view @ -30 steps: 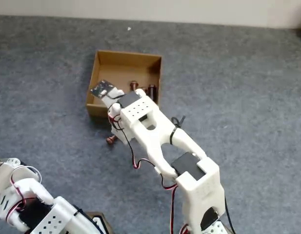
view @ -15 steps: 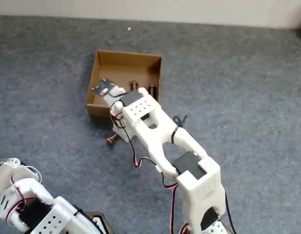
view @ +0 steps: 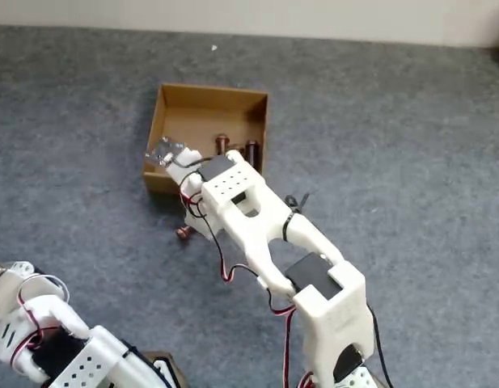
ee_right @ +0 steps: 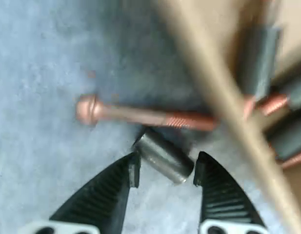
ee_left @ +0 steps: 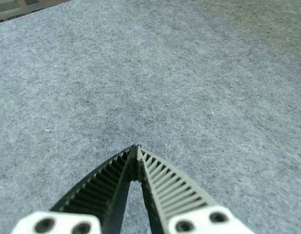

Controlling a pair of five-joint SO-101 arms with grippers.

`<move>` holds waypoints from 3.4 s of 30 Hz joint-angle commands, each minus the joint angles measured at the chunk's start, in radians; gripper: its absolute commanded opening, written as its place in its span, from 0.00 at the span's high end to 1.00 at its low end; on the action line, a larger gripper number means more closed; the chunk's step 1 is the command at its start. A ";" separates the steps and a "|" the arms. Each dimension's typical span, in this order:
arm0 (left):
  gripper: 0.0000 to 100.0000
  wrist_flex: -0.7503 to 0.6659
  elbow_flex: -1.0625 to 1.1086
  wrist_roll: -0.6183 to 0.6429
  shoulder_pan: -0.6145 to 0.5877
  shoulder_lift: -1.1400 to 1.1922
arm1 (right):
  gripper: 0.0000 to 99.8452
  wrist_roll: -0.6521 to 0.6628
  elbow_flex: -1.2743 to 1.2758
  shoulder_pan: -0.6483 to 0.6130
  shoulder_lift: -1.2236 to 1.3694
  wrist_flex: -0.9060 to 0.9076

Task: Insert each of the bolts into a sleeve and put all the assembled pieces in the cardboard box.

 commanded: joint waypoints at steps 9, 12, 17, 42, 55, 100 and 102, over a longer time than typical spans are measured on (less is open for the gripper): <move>0.99 -0.035 -0.007 -0.017 -0.012 -0.004 | 0.82 0.006 0.007 -0.004 0.001 0.137; 0.99 -0.035 -0.007 -0.017 -0.012 -0.004 | 0.82 0.006 0.004 -0.015 0.001 0.117; 0.99 -0.035 -0.007 -0.017 -0.012 -0.004 | 0.83 0.006 0.012 -0.047 0.004 0.022; 0.99 -0.037 -0.007 -0.017 -0.010 -0.004 | 1.00 -0.002 0.004 0.007 -0.004 0.143; 0.99 -0.037 -0.007 -0.017 -0.010 -0.004 | 0.84 -0.002 0.007 -0.038 0.002 0.056; 0.99 -0.032 -0.007 -0.080 0.239 -0.004 | 1.00 -0.327 0.541 0.199 -0.964 0.038; 0.99 -0.028 -0.007 -0.109 0.283 -0.004 | 1.00 -0.333 0.593 0.234 -1.010 0.019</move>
